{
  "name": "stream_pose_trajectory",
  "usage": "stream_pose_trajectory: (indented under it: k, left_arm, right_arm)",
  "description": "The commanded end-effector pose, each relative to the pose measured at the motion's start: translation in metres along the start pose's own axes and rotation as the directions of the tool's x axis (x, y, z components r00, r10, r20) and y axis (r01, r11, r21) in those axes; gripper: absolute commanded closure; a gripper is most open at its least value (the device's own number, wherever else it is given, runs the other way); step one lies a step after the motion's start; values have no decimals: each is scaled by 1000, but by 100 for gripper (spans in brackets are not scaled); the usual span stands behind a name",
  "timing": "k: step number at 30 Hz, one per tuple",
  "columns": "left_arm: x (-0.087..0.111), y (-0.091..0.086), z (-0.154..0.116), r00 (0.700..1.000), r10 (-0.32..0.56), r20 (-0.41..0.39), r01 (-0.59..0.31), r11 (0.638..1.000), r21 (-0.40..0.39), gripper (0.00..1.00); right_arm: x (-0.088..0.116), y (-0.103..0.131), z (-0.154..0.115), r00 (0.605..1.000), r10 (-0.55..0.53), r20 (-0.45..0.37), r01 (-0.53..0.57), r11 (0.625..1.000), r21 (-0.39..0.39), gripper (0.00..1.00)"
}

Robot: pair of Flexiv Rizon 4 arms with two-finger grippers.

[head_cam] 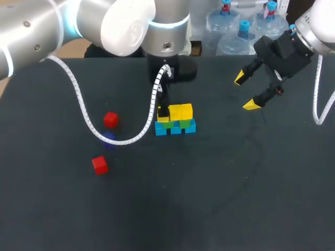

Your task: Place the blue cubes, place green cubes on the blue cubes, place the yellow cubes on the green cubes, then place the red cubes on the yellow cubes, and place purple cube on the red cubes.

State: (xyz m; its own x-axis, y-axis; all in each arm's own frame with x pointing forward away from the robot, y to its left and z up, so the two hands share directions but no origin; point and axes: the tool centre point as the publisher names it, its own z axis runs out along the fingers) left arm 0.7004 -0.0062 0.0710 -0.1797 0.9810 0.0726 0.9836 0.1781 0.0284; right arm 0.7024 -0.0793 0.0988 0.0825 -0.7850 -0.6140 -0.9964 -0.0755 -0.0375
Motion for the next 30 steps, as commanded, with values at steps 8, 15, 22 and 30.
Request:
stream_pose_trajectory:
  k: [8, 15, 22, 30]
  left_arm:
    - [37, -1, -15, 997, -63, 55, 68, 994, -91, 0]
    - [39, -1, -8, 997, -58, 49, 63, 994, -93, 100]
    - [34, -2, -1, 997, -49, 56, 53, 996, -74, 100]
    - [28, -2, 3, 998, -31, 47, 34, 997, -67, 98]
  right_arm:
    - [0, 0, 0, 1000, -1, 1, 1, 1000, 0, 0]
    - [0, 0, 0, 1000, -1, 1, 1, 1000, 0, 0]
    - [0, 0, 0, 1000, -1, 1, 1, 1000, 0, 0]
    - [0, 0, 0, 1000, -1, 1, 1, 1000, 0, 0]
